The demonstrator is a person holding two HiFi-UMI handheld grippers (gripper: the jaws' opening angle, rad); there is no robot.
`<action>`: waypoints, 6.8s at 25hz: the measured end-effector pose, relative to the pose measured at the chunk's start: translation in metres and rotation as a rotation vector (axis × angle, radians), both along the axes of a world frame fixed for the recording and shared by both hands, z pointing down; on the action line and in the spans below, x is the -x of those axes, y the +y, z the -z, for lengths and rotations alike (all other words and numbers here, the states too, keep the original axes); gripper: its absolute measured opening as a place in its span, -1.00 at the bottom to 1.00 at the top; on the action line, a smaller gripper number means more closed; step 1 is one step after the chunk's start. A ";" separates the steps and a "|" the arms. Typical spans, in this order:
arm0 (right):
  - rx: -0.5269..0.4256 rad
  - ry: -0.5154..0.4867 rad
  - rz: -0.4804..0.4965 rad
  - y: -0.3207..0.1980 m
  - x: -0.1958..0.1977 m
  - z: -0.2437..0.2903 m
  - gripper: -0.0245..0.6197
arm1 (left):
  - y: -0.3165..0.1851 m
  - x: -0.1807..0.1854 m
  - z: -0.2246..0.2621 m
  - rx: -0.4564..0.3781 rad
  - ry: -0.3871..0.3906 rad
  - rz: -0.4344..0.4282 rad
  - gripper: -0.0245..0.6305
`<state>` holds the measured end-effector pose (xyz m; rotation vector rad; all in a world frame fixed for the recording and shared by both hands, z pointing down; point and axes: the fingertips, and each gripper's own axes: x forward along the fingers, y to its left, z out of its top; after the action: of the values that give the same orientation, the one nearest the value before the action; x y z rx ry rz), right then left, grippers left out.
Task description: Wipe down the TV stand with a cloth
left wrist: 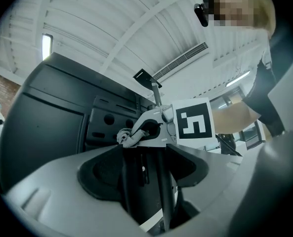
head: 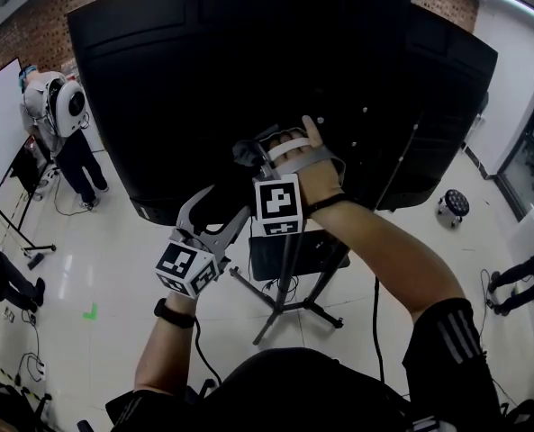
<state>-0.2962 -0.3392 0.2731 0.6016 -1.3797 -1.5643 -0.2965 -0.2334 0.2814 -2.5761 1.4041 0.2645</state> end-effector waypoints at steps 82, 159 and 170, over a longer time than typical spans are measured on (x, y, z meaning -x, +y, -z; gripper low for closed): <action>0.447 -0.378 0.229 0.026 -0.133 -0.069 -0.84 | -0.009 -0.124 -0.028 0.087 -0.054 -0.030 -0.04; 0.951 -0.210 0.037 0.035 -0.130 -0.602 -0.86 | -0.053 -0.117 -0.550 0.658 0.002 -0.010 0.15; 0.993 -0.150 -0.012 0.036 -0.134 -0.702 -0.86 | -0.051 -0.120 -0.637 0.745 -0.006 0.005 0.16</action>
<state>-0.1624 -0.3034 0.9747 0.1020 -2.0129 -0.6585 -0.1770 -0.2843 0.9187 -3.1163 1.7565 -0.3398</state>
